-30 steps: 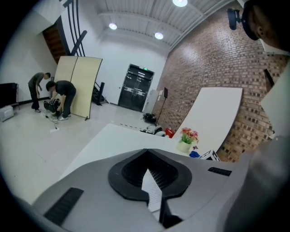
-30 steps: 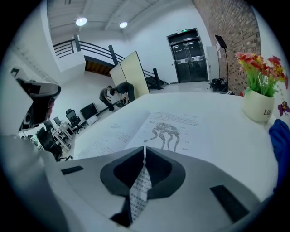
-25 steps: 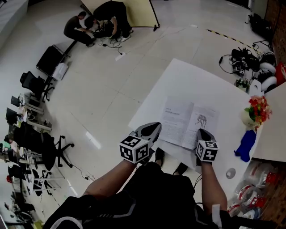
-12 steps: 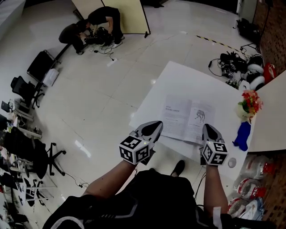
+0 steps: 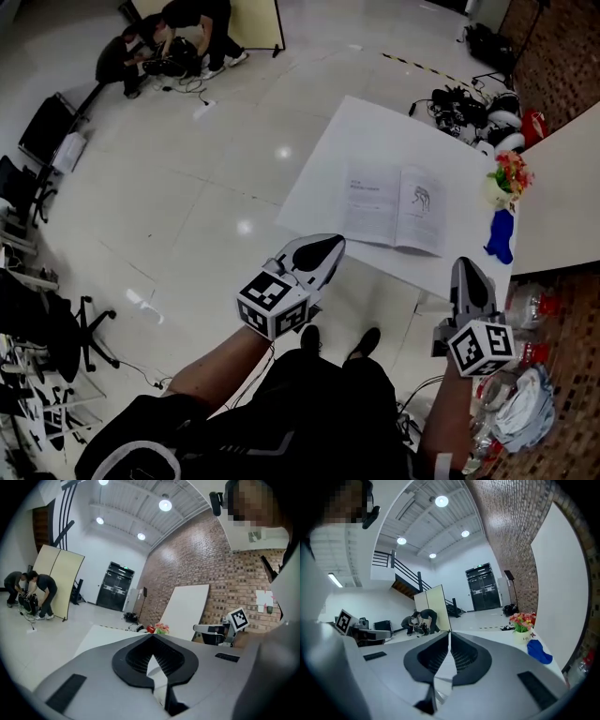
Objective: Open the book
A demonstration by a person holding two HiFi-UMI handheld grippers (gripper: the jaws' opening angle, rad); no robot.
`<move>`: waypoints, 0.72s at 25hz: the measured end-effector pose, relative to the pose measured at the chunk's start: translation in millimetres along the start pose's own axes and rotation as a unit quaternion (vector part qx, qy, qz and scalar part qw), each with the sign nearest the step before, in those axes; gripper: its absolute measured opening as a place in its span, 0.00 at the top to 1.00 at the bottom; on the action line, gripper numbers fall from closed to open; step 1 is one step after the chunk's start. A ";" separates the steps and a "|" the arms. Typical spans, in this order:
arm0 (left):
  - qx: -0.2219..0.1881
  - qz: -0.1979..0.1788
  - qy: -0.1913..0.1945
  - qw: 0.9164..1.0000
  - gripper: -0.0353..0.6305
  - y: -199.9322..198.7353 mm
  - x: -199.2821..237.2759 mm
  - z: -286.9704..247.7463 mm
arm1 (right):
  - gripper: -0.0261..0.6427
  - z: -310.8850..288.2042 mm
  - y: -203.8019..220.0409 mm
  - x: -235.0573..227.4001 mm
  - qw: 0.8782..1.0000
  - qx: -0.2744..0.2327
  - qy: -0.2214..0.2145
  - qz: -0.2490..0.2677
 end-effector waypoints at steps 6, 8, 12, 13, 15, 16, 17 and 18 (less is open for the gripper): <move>-0.029 -0.011 0.012 0.999 0.95 -3.4 -69.5 32.7 | 0.95 87.1 -14.2 12.8 0.999 -0.034 -0.008 0.013; -0.036 -0.014 0.011 0.999 0.95 -0.4 -97.6 45.8 | 0.95 117.1 -14.6 15.0 0.999 -0.043 -0.017 0.015; -0.053 -0.025 -0.002 0.998 0.95 3.3 -149.1 71.6 | 0.95 177.0 -14.1 18.5 0.997 -0.051 -0.043 0.026; -0.057 -0.028 -0.007 0.998 0.95 3.8 -159.8 77.6 | 0.95 191.3 -15.1 19.3 0.997 -0.051 -0.049 0.032; -0.060 -0.032 -0.013 0.998 0.95 6.2 -181.5 89.2 | 0.95 216.9 -13.8 20.8 0.996 -0.052 -0.054 0.040; -0.059 -0.033 -0.012 0.998 0.95 8.2 -192.9 95.9 | 0.95 228.1 -12.3 22.6 0.996 -0.053 -0.055 0.040; -0.058 -0.034 -0.010 0.998 0.95 10.7 -204.3 103.6 | 0.95 238.3 -11.1 25.8 0.996 -0.054 -0.058 0.037; -0.056 -0.035 -0.007 0.998 0.95 13.4 -214.7 112.4 | 0.95 247.4 -10.4 30.4 0.996 -0.056 -0.061 0.034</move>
Point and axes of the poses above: the fingertips, and each gripper's own axes: z backward along the fingers, x to its left, y out of its underside, the point moved 1 cm from there along z, backward along the fingers, and after that the axes turned 6 degrees about z, right-handed, at the moved point
